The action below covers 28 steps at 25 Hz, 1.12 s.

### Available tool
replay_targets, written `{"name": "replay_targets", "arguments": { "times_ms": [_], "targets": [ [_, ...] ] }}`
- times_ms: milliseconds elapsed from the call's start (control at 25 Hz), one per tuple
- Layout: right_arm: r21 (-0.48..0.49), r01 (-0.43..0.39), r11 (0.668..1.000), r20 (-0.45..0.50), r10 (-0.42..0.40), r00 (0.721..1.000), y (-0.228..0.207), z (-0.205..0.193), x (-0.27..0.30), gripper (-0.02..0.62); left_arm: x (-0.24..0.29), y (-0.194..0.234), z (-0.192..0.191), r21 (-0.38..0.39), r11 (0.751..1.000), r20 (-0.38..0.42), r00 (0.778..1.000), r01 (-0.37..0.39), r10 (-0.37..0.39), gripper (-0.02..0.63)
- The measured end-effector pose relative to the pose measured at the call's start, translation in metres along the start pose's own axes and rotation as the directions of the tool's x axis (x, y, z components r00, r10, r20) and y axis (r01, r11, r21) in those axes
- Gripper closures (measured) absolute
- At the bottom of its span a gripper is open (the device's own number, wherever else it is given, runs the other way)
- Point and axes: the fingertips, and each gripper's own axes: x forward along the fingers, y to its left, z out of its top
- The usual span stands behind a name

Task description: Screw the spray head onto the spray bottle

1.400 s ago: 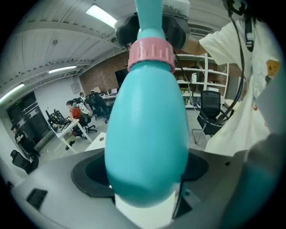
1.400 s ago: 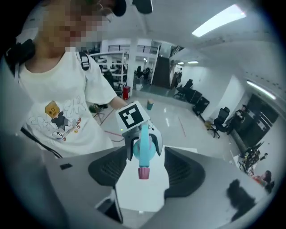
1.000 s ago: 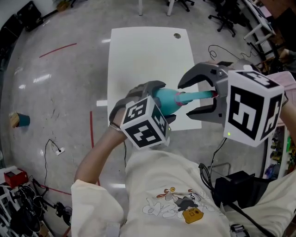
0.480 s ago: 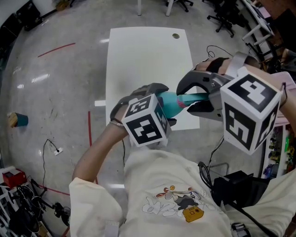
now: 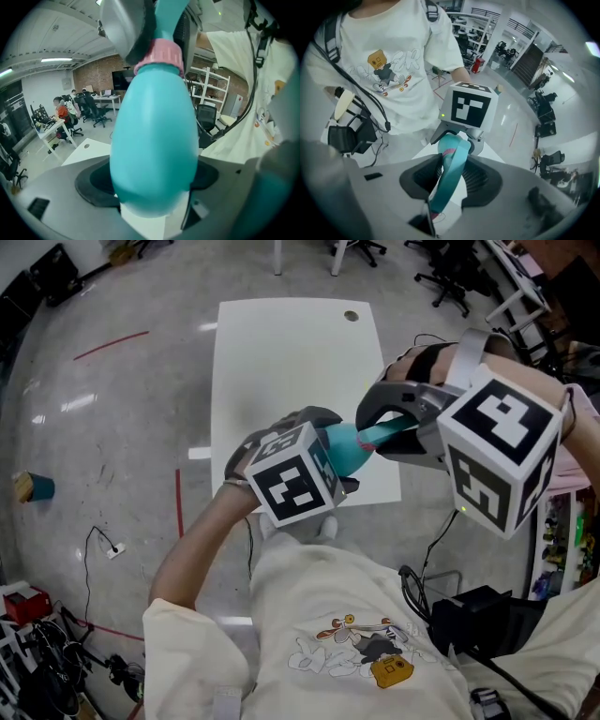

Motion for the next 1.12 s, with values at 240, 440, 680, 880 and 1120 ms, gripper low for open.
{"name": "replay_targets", "arguments": {
  "times_ms": [240, 440, 680, 880, 1120],
  "targets": [
    [-0.051, -0.016, 0.999, -0.072, 0.012, 0.997, -0.001, -0.005, 0.006, 0.465, 0.004, 0.006, 0.001, -0.04, 0.998, 0.004, 0.999, -0.045, 0.046, 0.179],
    [0.187, -0.013, 0.982, -0.064, 0.025, 0.998, -0.009, -0.01, 0.016, 0.465, 0.01, 0.025, -0.006, -0.153, 0.962, 0.017, 0.973, -0.225, 0.23, 0.179],
    [0.461, -0.002, 0.887, -0.054, 0.03, 0.998, -0.025, -0.019, 0.024, 0.465, 0.003, 0.06, -0.017, -0.228, 0.838, -0.038, 0.864, -0.497, 0.502, 0.179],
    [0.747, -0.009, 0.664, -0.002, 0.016, 1.0, -0.037, -0.027, 0.031, 0.465, -0.013, 0.087, -0.031, -0.176, 0.686, -0.134, 0.707, -0.706, 0.694, 0.179],
    [0.902, -0.077, 0.425, 0.093, -0.016, 0.996, -0.041, -0.033, 0.033, 0.465, -0.015, 0.092, -0.034, -0.181, 0.66, -0.129, 0.683, -0.729, 0.719, 0.179]
  ]
}}
